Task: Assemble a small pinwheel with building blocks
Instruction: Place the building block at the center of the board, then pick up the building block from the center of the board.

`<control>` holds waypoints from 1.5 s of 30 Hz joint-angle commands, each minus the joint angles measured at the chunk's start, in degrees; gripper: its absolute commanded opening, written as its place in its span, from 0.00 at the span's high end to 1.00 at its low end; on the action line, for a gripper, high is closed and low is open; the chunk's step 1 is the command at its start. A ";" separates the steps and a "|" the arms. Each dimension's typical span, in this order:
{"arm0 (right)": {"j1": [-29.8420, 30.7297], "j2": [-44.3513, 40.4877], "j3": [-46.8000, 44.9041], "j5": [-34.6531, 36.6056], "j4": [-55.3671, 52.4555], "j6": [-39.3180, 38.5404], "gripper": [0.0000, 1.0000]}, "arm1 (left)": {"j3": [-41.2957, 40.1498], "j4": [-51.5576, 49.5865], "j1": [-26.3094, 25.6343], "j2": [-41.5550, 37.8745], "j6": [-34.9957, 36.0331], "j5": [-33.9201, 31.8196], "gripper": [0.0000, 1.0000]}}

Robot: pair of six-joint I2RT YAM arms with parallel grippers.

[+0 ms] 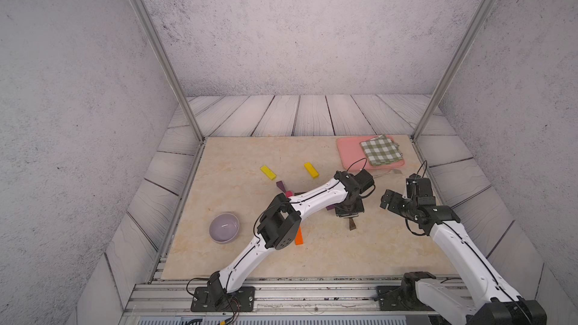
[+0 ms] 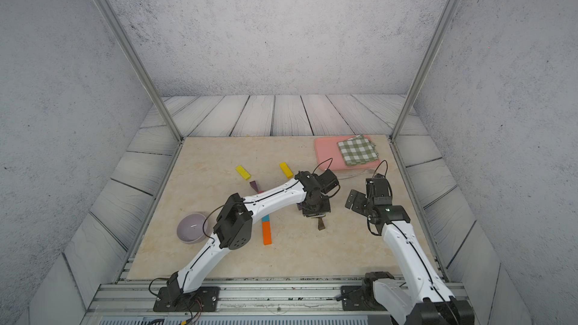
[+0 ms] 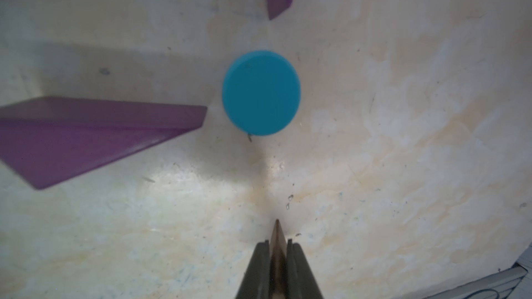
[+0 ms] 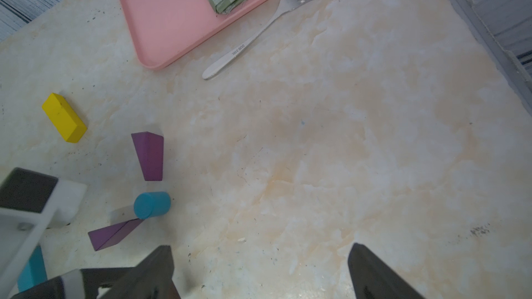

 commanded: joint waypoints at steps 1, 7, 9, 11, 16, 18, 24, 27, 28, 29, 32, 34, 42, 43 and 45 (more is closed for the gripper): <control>-0.29 -0.92 0.60 -1.00 0.69 -1.27 0.01 | 3.54 -5.64 0.42 1.17 0.86 -0.60 1.00; -0.34 -1.12 0.22 -1.24 0.83 -1.10 0.01 | 4.43 -6.31 0.44 4.72 1.38 -0.02 1.00; -0.38 -0.97 0.19 -1.25 0.84 -1.09 0.01 | 4.52 -6.13 0.45 4.88 1.58 -0.20 0.93; -0.40 -0.88 0.17 -1.41 0.84 -1.09 0.01 | 4.52 -6.08 0.64 5.02 1.98 -0.29 0.92; -0.53 -1.11 0.08 -1.63 0.09 -1.00 0.01 | 4.16 -5.67 1.29 4.47 2.95 0.01 0.78; -0.49 -1.54 0.21 -1.34 -0.32 -0.92 0.01 | 4.17 -5.28 1.30 3.43 3.69 -1.00 0.76; -0.48 -3.59 0.96 -1.51 -2.28 -0.81 0.01 | 4.35 -4.33 1.73 -0.52 5.24 -1.76 0.64; -0.50 -4.73 1.63 -2.23 -3.57 -1.03 0.01 | 4.35 -3.82 1.63 -3.69 7.07 -1.94 0.50; -0.54 -5.02 1.71 -3.10 -3.93 -1.18 0.01 | 4.15 -3.80 1.51 -5.43 8.01 -2.09 0.42; -0.54 -5.07 1.83 -3.54 -4.43 -1.04 0.01 | 3.69 -3.79 1.35 -7.39 8.97 -2.78 0.33; -0.62 -4.65 2.66 -5.97 -6.63 -1.81 0.01 | -5.57 0.46 1.06 -18.67 11.40 -5.14 0.04; -0.54 -3.95 2.29 -10.86 -6.38 -3.01 0.01 | -22.26 10.28 1.18 -29.97 11.16 -6.47 0.04; 17.74 2.15 -1.36 -13.20 -2.43 -1.99 0.10 | -58.39 22.77 16.91 -61.00 15.00 -10.59 0.04; 19.41 3.72 -1.97 -13.31 -2.06 -1.18 0.12 | -61.32 22.43 19.99 -63.24 16.25 -11.50 0.04; 21.62 5.57 -3.46 -13.21 -1.19 -1.14 0.15 | -65.85 22.91 25.72 -67.42 18.90 -10.31 0.04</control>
